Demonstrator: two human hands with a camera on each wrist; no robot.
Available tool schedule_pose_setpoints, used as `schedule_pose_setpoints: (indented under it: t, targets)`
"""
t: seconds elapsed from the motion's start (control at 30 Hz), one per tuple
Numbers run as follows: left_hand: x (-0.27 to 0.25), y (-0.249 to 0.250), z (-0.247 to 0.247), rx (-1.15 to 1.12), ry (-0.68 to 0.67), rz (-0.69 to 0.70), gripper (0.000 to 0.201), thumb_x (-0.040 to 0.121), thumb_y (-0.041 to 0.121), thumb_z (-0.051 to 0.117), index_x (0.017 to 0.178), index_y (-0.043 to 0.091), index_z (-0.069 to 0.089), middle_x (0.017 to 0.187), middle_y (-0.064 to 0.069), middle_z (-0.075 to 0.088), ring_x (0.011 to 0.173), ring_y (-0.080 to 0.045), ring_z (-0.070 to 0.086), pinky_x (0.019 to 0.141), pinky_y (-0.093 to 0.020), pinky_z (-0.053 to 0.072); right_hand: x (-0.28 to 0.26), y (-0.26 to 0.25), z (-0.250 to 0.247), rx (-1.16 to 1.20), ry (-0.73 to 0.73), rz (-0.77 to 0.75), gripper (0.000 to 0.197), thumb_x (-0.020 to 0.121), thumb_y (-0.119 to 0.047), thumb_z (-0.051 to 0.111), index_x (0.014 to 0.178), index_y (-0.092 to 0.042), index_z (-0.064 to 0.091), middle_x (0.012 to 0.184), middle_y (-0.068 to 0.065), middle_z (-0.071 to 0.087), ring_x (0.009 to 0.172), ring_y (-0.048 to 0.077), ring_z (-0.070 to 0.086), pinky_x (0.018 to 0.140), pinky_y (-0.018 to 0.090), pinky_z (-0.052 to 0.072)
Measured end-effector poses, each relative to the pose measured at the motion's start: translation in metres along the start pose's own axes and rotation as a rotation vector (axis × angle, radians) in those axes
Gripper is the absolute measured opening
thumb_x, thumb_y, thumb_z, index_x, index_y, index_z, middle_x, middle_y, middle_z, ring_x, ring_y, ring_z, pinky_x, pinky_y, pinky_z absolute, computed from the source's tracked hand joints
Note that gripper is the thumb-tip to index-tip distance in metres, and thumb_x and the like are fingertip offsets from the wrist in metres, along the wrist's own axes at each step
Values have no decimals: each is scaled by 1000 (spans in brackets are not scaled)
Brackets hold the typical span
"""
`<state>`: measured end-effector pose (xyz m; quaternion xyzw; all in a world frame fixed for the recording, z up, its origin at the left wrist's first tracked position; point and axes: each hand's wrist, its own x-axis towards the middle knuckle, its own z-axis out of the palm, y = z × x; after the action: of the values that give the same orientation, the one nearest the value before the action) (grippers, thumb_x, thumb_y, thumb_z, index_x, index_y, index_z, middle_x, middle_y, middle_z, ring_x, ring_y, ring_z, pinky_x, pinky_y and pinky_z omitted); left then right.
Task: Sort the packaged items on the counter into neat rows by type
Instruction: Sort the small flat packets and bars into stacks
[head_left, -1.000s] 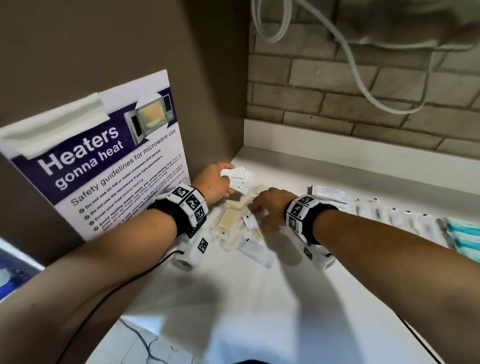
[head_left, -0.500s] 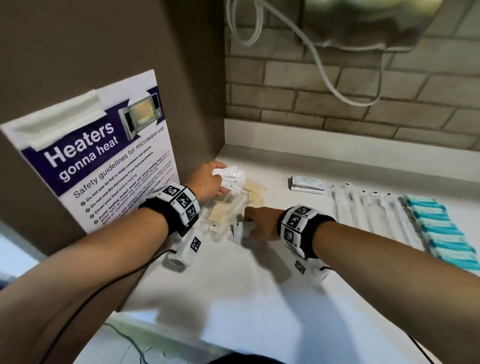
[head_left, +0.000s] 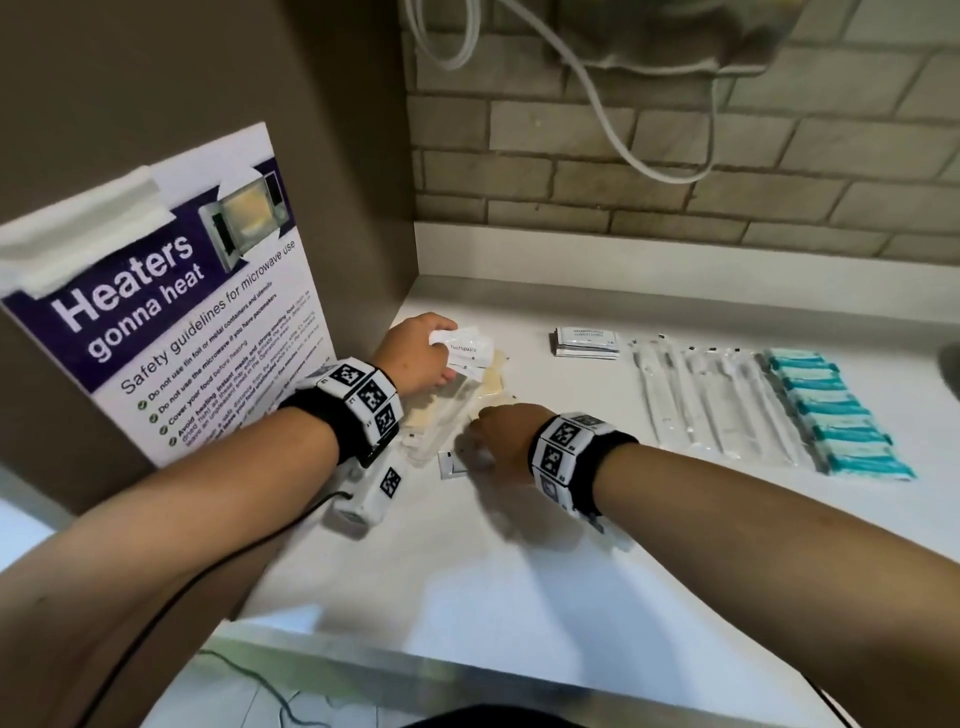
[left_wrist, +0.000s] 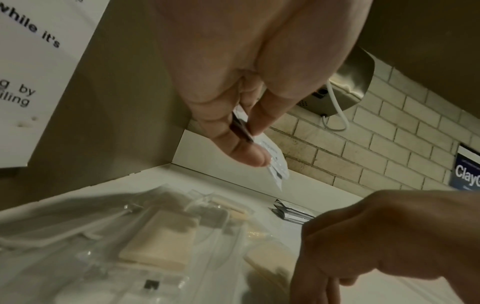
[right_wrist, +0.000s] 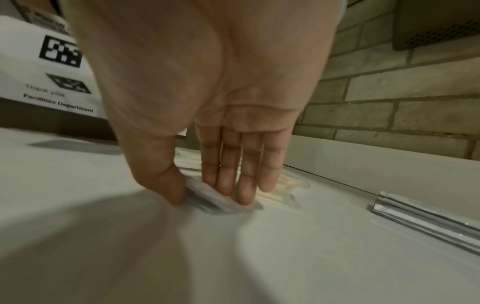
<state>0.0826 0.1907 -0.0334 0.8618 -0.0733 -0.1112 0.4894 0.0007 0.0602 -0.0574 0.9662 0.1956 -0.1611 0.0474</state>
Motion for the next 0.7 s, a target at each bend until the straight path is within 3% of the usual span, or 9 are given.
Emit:
schedule_pose_setpoints:
  t: [0.07,0.1,0.17,0.23,0.37,0.47,0.6,0.7]
  targets:
    - [-2,-1,1,28,1,7,41,93,2,38,125,21,55,77,-13,70,68,-25,66,82,-47,59,-1,-4,-2,-74,-12,-26,10,89,-28,46,86,-21,52,89,3,54,79,26,53,64,30,43]
    - [-3,-2,0,35,5,8,41,93,1,38,125,21,55,78,-13,71,70,-26,68,82,-48,59,-1,-5,-2,-71,5,-15,8,89,-26,49,92,-21,54,93,5,57,83,28,56,66,31,44]
    - [-4,-5,-2,25,14,4,41,93,0,39,125,20,56,82,-16,72,73,-30,70,80,-51,59,0,-1,-1,54,49,75,24,91,-24,50,113,-15,54,109,9,63,97,32,61,73,31,44]
    - [-8,-8,-6,12,28,-9,40,93,0,40,123,21,55,84,-19,72,70,-29,68,76,-53,59,0,9,-5,236,89,141,25,94,-22,47,116,-11,53,115,11,63,100,30,60,77,31,43]
    - [-14,-10,-6,27,31,-63,35,96,0,40,117,25,53,84,-16,70,60,-24,62,62,-38,54,-9,36,-20,475,68,234,28,96,-25,49,115,-7,58,119,9,60,94,20,48,79,26,36]
    - [-14,-11,2,49,-9,-91,36,95,1,39,118,25,52,77,-12,70,60,-26,61,60,-36,52,-17,52,-24,540,94,276,29,98,-19,42,116,-3,58,111,10,58,93,18,45,78,24,34]
    - [-17,-9,18,34,-90,-107,36,95,2,36,116,26,53,72,-12,68,58,-25,58,57,-35,48,-22,68,-19,655,152,313,26,100,-13,37,109,-4,59,97,4,53,88,19,47,72,23,37]
    - [-19,-7,33,-48,-163,-98,36,96,2,37,116,26,55,71,-13,69,55,-25,56,56,-34,43,-27,80,-16,730,214,330,18,99,-12,38,94,-15,55,81,-2,52,70,13,48,48,6,35]
